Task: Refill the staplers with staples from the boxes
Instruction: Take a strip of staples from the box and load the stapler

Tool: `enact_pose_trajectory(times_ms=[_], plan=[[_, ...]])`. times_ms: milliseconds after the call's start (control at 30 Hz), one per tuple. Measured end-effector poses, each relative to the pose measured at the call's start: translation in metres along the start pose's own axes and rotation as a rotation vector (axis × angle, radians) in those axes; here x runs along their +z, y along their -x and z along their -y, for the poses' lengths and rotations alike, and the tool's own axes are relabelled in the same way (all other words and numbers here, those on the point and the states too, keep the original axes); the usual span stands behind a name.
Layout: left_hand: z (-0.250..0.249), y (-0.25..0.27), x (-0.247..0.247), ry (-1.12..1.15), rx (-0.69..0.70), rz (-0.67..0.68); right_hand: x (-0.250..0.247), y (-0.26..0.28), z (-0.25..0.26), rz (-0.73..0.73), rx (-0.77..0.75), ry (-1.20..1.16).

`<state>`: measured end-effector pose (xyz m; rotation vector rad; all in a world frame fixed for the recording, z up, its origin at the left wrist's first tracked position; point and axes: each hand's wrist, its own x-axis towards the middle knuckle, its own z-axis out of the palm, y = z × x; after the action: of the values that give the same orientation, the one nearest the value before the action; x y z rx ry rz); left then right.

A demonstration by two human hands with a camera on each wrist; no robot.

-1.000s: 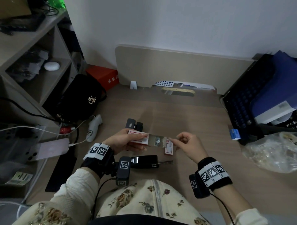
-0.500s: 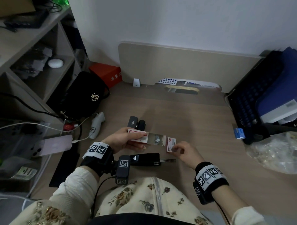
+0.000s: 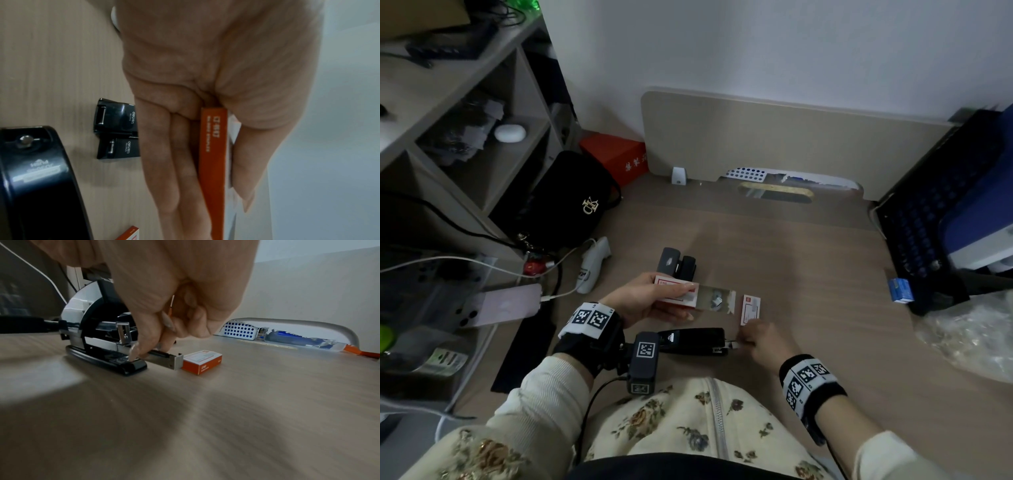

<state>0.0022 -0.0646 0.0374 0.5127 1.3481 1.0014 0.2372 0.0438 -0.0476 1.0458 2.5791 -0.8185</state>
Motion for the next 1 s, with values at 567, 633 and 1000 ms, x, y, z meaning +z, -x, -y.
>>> enact_pose_trajectory(times_ms=[567, 633, 1000], plan=[[0.0, -0.002, 0.002, 0.028, -0.021, 0.007, 0.025, -0.007, -0.006, -0.05, -0.013, -0.011], [0.0, -0.002, 0.001, 0.03, -0.017, 0.012, 0.02, -0.003, -0.008, -0.035, -0.002, -0.025], [-0.003, -0.006, 0.008, 0.019, -0.01, 0.048, 0.02, 0.014, -0.017, 0.032, -0.136, -0.019]])
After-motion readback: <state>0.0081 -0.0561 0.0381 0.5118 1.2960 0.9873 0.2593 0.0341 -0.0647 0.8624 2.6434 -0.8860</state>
